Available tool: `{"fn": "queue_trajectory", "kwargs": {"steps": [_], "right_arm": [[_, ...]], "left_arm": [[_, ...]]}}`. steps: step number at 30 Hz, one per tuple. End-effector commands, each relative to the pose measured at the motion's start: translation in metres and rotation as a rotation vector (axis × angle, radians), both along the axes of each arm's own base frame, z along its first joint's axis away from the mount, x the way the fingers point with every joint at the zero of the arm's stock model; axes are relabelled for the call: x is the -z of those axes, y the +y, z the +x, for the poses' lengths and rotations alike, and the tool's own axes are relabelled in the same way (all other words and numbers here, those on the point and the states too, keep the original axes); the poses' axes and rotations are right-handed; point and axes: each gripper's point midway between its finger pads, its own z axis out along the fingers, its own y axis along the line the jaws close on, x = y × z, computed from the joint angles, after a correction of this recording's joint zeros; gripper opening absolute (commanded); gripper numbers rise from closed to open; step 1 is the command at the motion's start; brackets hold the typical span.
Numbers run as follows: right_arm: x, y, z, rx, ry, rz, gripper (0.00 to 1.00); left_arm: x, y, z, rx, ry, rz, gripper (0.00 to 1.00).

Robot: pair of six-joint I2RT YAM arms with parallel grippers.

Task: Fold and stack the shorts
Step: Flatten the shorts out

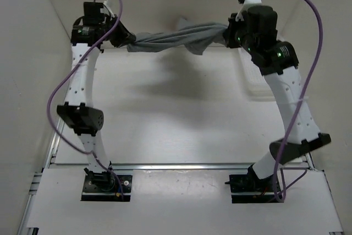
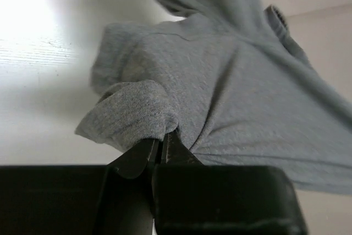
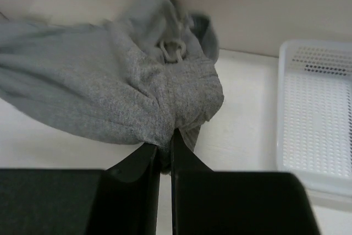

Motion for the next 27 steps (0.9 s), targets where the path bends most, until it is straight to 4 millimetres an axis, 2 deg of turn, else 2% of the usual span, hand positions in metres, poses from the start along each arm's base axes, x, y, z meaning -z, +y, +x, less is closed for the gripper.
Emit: {"fn": "queue_trajectory", "kwargs": {"steps": [1,2,3,4,5,6,7,8,9,10,11,12,13,15,16,18,19,22,23,24,25,26,27], "right_arm": [[0.011,-0.026,-0.031,0.058,-0.021,-0.091,0.00],[0.016,-0.024,-0.034,0.056,-0.039,-0.084,0.00],[0.015,-0.029,-0.054,0.039,-0.069,-0.084,0.01],[0.073,-0.023,-0.060,0.015,0.033,-0.145,0.08],[0.097,-0.023,-0.067,0.002,0.067,-0.166,0.44],[0.113,-0.022,-0.083,-0.017,0.093,-0.164,0.64],[0.170,-0.023,-0.097,-0.027,0.214,-0.214,0.79],[0.192,-0.025,-0.113,-0.004,0.276,-0.190,0.88],[0.216,-0.017,-0.128,-0.026,0.334,-0.193,0.90],[0.238,-0.015,-0.141,-0.033,0.390,-0.202,0.92],[0.273,-0.015,-0.161,-0.009,0.488,-0.191,0.94],[0.288,-0.019,-0.176,0.022,0.536,-0.223,0.96],[0.305,-0.023,-0.187,0.042,0.587,-0.231,0.96],[0.315,-0.022,-0.197,0.084,0.642,-0.187,0.96],[0.314,-0.023,-0.199,0.098,0.646,-0.168,0.94],[0.312,-0.022,-0.201,0.130,0.656,-0.124,0.90],[0.309,-0.020,-0.200,0.138,0.654,-0.104,0.89],[0.308,-0.017,-0.200,0.184,0.705,-0.020,0.75],[0.321,-0.019,-0.199,0.236,0.796,0.038,0.70],[0.321,-0.019,-0.199,0.237,0.797,0.039,0.70],[0.335,-0.015,-0.202,0.243,0.885,0.114,0.70],[0.332,-0.017,-0.192,0.269,0.866,0.153,0.70],[0.345,-0.010,-0.202,0.238,0.941,0.208,0.70]], "left_arm": [[-0.016,0.003,-0.036,0.028,-0.004,0.008,0.10],[-0.023,0.006,-0.049,0.022,-0.021,0.021,0.10],[0.004,0.012,-0.056,0.010,0.046,0.059,0.10],[0.014,0.016,-0.063,-0.003,0.070,0.073,0.13],[0.010,0.019,-0.075,-0.015,0.046,0.080,0.21],[0.053,0.020,-0.089,-0.011,0.150,0.090,0.32],[0.067,0.021,-0.098,-0.010,0.177,0.092,0.59],[0.072,0.022,-0.110,-0.004,0.176,0.099,0.72],[0.106,0.026,-0.124,-0.011,0.259,0.117,0.80],[0.120,0.029,-0.132,-0.018,0.294,0.130,0.85],[0.127,0.031,-0.138,-0.024,0.306,0.138,0.87],[0.136,0.036,-0.144,-0.034,0.332,0.139,0.87],[0.155,0.039,-0.153,-0.040,0.385,0.154,0.87],[0.163,0.046,-0.160,-0.062,0.404,0.171,0.85],[0.174,0.048,-0.166,-0.066,0.433,0.181,0.82],[0.177,0.054,-0.173,-0.085,0.440,0.189,0.77],[0.186,0.056,-0.180,-0.106,0.472,0.192,0.73],[0.202,0.063,-0.192,-0.155,0.529,0.195,0.68],[0.222,0.063,-0.210,-0.203,0.613,0.178,0.67],[0.222,0.063,-0.210,-0.203,0.613,0.178,0.67],[0.233,0.065,-0.223,-0.249,0.655,0.153,0.71],[0.239,0.064,-0.229,-0.264,0.673,0.145,0.71],[0.246,0.064,-0.238,-0.279,0.700,0.138,0.75]]}}
